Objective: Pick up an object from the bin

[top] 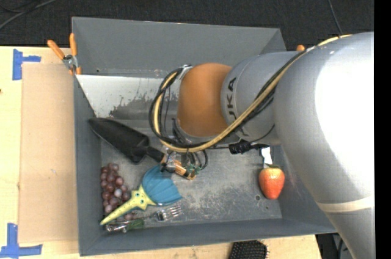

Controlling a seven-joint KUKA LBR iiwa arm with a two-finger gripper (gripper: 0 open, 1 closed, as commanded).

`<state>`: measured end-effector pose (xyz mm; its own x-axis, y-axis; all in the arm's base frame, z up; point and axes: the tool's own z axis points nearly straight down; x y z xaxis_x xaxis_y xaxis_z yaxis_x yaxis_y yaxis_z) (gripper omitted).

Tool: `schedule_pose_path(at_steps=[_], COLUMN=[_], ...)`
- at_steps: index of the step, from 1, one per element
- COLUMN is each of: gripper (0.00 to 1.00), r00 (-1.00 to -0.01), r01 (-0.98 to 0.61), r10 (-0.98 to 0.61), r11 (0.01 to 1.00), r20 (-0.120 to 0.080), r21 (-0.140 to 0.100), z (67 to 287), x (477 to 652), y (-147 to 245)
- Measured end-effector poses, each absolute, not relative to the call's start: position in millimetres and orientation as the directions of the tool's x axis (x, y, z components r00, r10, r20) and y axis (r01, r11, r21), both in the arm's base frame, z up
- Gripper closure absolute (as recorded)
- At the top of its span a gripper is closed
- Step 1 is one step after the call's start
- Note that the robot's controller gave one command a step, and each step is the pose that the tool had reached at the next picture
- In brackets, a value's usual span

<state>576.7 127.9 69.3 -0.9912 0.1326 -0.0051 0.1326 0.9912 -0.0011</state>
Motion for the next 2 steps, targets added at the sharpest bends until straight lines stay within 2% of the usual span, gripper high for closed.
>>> schedule_pose_path(at_steps=[1, 2], gripper=[1.0, 1.0], r00=[-0.987, -0.987], r01=[0.163, 0.162], r10=[0.163, 0.162], r11=[0.987, 0.987], r20=[-0.004, -0.003], r21=[-0.001, -0.002], z=[69.4, 69.1], x=[575.2, 582.6], y=[130.0, 134.4])
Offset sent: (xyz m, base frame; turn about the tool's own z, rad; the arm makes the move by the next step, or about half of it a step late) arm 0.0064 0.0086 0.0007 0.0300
